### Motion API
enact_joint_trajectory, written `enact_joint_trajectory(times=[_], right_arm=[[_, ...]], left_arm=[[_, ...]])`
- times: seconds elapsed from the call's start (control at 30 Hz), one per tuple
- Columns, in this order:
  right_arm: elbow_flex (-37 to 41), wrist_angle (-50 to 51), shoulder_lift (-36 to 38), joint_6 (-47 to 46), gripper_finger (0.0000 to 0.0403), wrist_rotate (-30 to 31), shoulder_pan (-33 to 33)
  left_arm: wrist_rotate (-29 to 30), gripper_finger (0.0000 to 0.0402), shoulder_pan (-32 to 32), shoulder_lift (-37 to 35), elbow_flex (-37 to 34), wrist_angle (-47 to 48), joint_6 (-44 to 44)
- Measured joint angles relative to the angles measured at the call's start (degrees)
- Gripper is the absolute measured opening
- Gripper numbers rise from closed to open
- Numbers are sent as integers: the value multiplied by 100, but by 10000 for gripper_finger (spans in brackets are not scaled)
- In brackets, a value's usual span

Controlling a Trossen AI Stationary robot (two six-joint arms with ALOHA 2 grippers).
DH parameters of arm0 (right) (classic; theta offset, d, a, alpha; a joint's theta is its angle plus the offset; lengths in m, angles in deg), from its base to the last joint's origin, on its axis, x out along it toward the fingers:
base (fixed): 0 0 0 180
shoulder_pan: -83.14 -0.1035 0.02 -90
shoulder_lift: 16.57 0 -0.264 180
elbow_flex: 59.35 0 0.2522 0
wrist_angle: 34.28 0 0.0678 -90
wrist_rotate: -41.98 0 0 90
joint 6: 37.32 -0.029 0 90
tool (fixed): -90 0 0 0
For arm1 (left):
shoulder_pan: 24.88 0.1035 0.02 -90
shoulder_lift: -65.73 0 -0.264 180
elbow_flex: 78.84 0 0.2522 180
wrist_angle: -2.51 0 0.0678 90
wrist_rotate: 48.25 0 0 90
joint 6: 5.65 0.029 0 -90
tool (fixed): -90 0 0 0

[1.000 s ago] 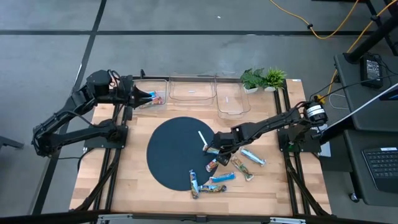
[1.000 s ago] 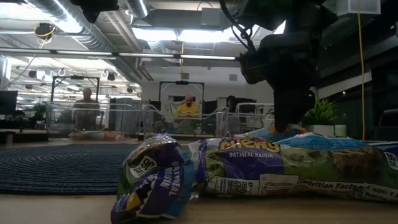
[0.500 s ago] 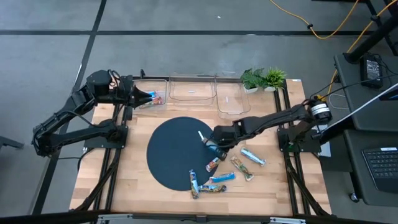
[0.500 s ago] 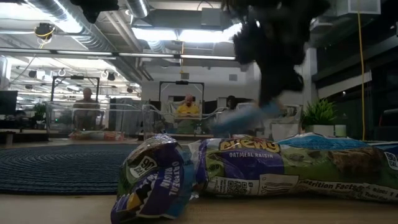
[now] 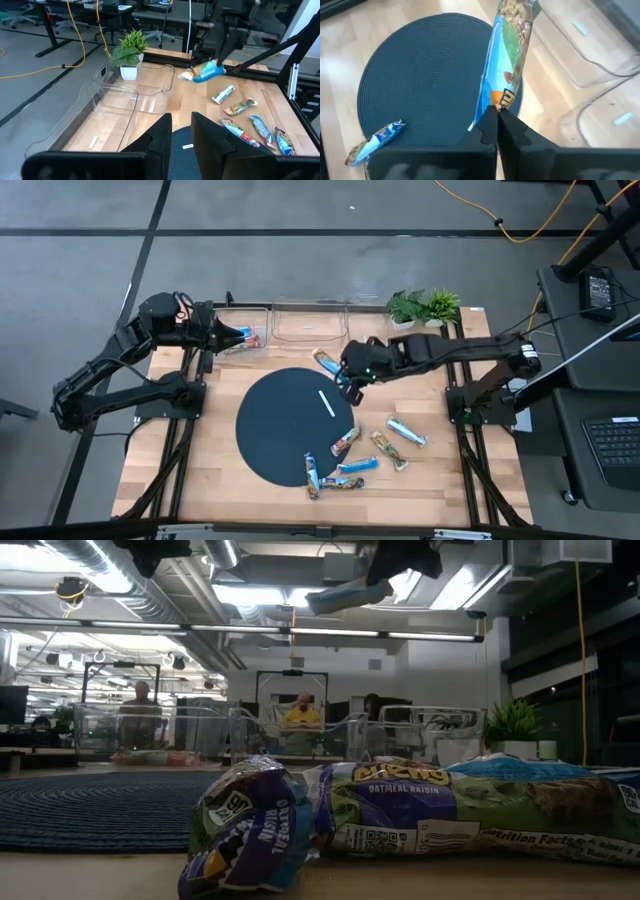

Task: Pick and place Granola Bars by type
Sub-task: Put the yellow chewy bar into the top right transparent bin

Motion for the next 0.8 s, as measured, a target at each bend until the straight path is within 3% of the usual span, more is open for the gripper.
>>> enact_joint_trajectory(times=[0.33, 0.5, 0.67, 0.8], right_arm=[[-402, 952, 9, 618, 4, -214, 671], [-877, 2046, 126, 1375, 4, -348, 1431], [-1572, 2938, 196, 2061, 4, -362, 2356], [-1948, 3302, 201, 2388, 4, -885, 3125]], left_arm=[[20, 63, 0, 4, 0, -14, -221], [52, 65, 0, 4, 0, 1, -218], [538, 61, 2, 34, 0, 10, -198], [776, 63, 2, 103, 0, 12, -311]])
